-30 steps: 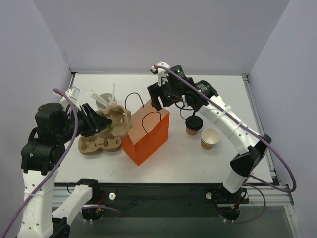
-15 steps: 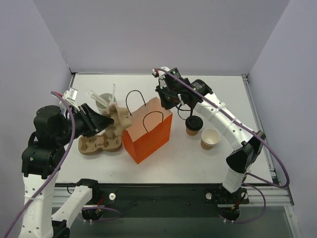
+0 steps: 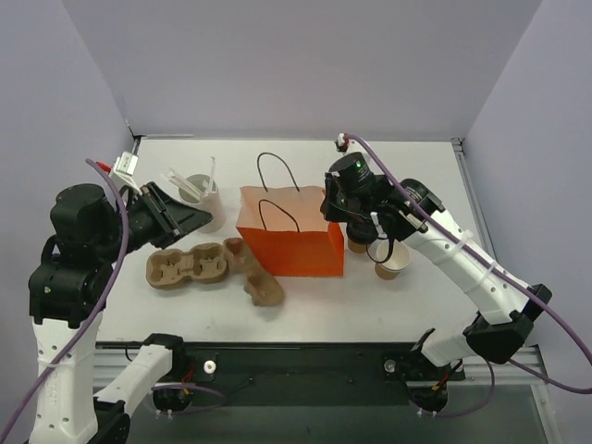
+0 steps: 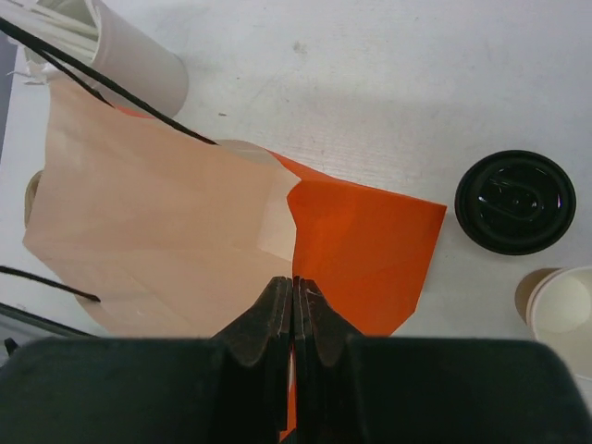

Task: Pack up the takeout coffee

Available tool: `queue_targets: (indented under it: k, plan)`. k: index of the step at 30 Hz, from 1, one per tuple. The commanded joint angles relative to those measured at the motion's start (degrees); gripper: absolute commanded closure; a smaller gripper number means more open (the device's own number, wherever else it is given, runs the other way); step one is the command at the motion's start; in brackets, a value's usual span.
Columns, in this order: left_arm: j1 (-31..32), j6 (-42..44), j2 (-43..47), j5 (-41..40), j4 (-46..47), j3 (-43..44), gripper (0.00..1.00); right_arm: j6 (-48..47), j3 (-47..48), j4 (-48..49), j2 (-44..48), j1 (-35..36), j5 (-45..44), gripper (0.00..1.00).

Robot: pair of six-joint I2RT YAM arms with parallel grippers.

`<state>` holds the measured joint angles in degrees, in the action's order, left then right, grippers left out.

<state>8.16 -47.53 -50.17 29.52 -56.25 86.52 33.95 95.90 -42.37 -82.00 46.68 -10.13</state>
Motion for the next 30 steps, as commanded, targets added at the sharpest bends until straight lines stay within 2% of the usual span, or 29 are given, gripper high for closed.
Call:
queue_targets:
  k: [1, 4, 7, 8, 11, 13, 16, 20, 21, 23, 24, 25, 28, 30]
  plan:
    - [0.19, 4.89, -0.10, -9.63, -9.01, -3.28, 0.70, 5.77, -5.10, -1.05, 0.96, -0.01, -5.51, 0.99]
    - [0.19, 6.13, -0.02, -14.48, -16.32, -10.30, 0.64, 4.98, -5.37, -1.31, 1.83, -0.36, -4.90, 0.92]
    - [0.27, 5.78, 3.40, -15.62, -14.69, -15.74, 0.60, 3.84, -5.11, -1.31, 3.94, -0.88, -5.34, 0.87]
    - [0.27, 5.17, 5.59, -16.50, -13.98, -16.64, 0.57, 3.66, -5.11, -1.57, 4.38, -1.15, -5.60, 0.87]
    - [0.27, 5.07, 6.93, -17.83, -11.61, -20.06, 0.56, 3.84, -6.51, -1.93, 6.14, -1.94, -6.83, 0.88]
    - [0.62, 5.95, 6.41, -17.39, -9.50, -21.48, 0.56, 3.84, -7.21, -2.36, 7.11, -1.94, -7.70, 0.93]
    - [3.25, 7.36, 4.56, -19.67, -7.30, -21.22, 0.56, 4.10, -9.76, -2.63, 9.39, -2.46, -10.51, 0.98]
    - [13.78, 9.55, -2.02, -33.69, -8.17, -14.13, 0.56, 3.49, -11.61, -1.67, 11.86, -5.61, -7.73, 0.97]
    - [19.29, 9.73, -3.77, -36.52, -9.05, -12.53, 0.56, 3.05, -11.35, -1.40, 12.12, -6.50, -5.80, 0.93]
    - [23.90, 10.87, -9.05, -41.10, -9.76, -9.72, 0.55, 1.82, -10.65, -1.22, 12.47, -7.82, -2.54, 0.86]
    - [27.31, 11.83, -10.37, -43.64, -8.02, -8.75, 0.55, 1.73, -10.21, -1.31, 12.91, -7.91, -2.18, 0.77]
    - [28.21, 13.06, -12.04, -43.84, -6.26, -8.91, 0.55, 1.55, -9.94, -1.31, 13.00, -8.35, -1.13, 0.73]
    - [30.32, 27.25, -11.36, -35.52, 7.08, -14.78, 0.55, 1.64, -9.06, -1.75, 14.14, -9.41, 0.99, 0.64]
    - [30.60, 31.95, -10.48, -33.04, 15.07, -18.64, 0.54, 1.55, -8.80, -1.93, 15.19, -9.85, 0.55, 0.61]
